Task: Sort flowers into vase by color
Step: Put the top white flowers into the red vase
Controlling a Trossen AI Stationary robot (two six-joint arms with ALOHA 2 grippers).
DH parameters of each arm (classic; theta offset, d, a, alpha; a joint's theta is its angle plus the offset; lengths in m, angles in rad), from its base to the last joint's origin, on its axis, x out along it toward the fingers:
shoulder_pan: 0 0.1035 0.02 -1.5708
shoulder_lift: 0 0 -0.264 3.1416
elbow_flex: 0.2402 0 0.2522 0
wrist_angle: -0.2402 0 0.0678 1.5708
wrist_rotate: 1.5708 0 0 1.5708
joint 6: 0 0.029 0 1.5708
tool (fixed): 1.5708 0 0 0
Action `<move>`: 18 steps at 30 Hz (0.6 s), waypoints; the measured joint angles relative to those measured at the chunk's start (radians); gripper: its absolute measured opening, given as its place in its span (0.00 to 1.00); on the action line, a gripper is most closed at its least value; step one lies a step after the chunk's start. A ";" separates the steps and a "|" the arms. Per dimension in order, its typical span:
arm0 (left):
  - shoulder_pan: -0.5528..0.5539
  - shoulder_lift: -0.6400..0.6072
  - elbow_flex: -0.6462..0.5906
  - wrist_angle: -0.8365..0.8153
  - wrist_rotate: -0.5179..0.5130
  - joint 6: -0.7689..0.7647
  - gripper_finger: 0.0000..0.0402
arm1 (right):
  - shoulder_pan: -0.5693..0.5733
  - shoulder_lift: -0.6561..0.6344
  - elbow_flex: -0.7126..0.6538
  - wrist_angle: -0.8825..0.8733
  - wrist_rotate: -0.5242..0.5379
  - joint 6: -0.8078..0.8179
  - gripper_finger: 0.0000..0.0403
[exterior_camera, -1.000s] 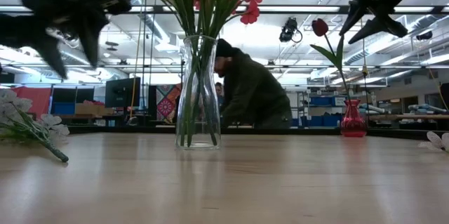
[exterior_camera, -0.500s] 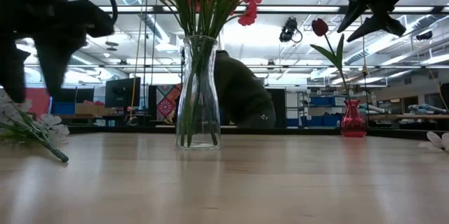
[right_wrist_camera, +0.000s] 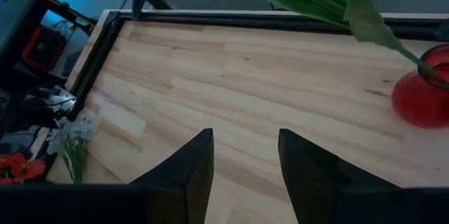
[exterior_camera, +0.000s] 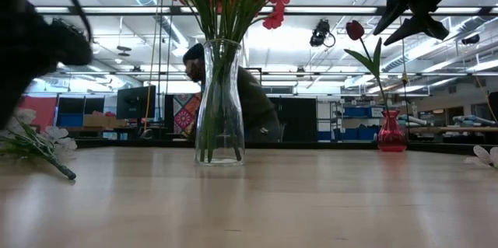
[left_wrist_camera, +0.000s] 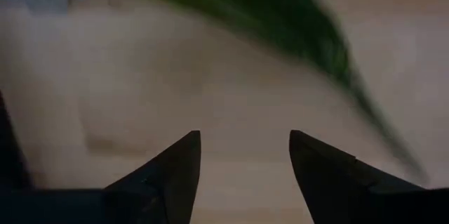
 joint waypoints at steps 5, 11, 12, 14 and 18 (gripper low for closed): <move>0.096 0.000 -0.009 -0.003 -0.064 -0.019 0.62 | 0.000 0.000 0.000 0.000 -0.007 -0.001 0.42; 0.149 0.000 -0.009 -0.011 -0.072 -0.019 0.68 | 0.000 0.000 0.000 -0.015 -0.011 -0.001 0.42; 0.153 0.000 -0.009 -0.017 -0.072 -0.020 0.68 | 0.000 0.000 0.000 -0.020 -0.011 -0.002 0.42; 0.165 0.000 -0.009 -0.020 -0.080 -0.019 0.68 | 0.000 0.000 0.000 -0.031 -0.010 -0.002 0.42; 0.197 0.000 -0.089 0.082 -0.095 -0.016 0.68 | 0.000 0.000 0.000 -0.038 -0.007 -0.017 0.42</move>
